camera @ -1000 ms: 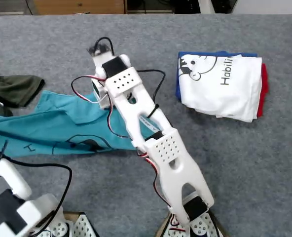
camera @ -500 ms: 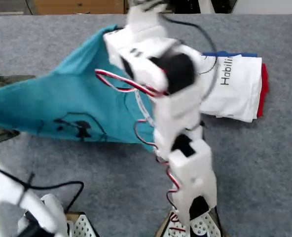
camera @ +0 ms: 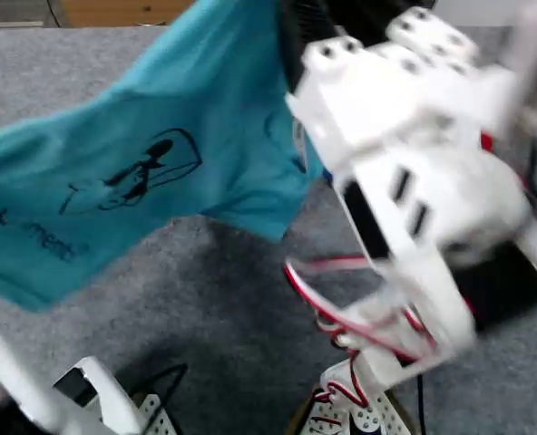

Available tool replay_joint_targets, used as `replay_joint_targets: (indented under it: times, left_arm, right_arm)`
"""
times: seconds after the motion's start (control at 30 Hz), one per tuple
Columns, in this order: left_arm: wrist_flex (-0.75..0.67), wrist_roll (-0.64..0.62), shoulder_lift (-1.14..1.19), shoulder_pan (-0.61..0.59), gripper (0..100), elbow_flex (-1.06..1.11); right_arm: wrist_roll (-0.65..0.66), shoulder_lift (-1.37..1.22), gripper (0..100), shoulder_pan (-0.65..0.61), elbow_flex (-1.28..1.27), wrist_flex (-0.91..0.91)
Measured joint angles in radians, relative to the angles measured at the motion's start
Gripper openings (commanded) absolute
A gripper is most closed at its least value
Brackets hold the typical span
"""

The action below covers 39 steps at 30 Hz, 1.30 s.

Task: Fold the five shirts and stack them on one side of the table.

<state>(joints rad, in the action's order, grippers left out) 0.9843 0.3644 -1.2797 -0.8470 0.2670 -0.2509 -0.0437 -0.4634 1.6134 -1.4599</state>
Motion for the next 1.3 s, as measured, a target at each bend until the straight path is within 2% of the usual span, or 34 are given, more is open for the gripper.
replay_joint_targets:
  times: [0.4,0.57,0.67,0.73,0.83,1.0,1.07,1.13,1.3]
  left_arm:
    - [0.000,0.000,-0.229,-0.002,2,-0.009]
    - [0.000,0.008,-0.233,-0.002,2,0.117]
    - [-0.048,0.051,-0.233,0.002,2,0.250]
    - [-0.130,0.058,-0.233,0.048,2,0.374]
    - [-0.350,0.080,-0.232,0.144,2,0.638]
    - [-0.925,0.172,-0.170,0.301,2,1.128]
    - [-1.111,0.186,-0.109,0.334,2,1.177]
    - [-1.181,0.189,-0.032,0.345,2,1.157]
    - [-1.151,0.092,0.301,0.345,2,0.911]
  right_arm:
    - [0.000,0.187,0.1,0.000,0.006,0.009]
    - [0.000,0.157,0.1,0.000,-0.158,0.029]
    - [0.000,0.097,0.1,0.000,-0.307,0.048]
    - [0.000,0.051,0.1,0.000,-0.416,0.080]
    - [0.000,-0.048,0.1,0.006,-0.586,0.184]
    - [0.000,-0.235,0.1,0.041,-0.744,0.465]
    - [0.000,-0.285,0.1,0.054,-0.749,0.559]
    - [0.000,-0.307,0.1,0.060,-0.749,0.601]
    - [0.000,-0.311,0.1,0.058,-0.761,0.611]
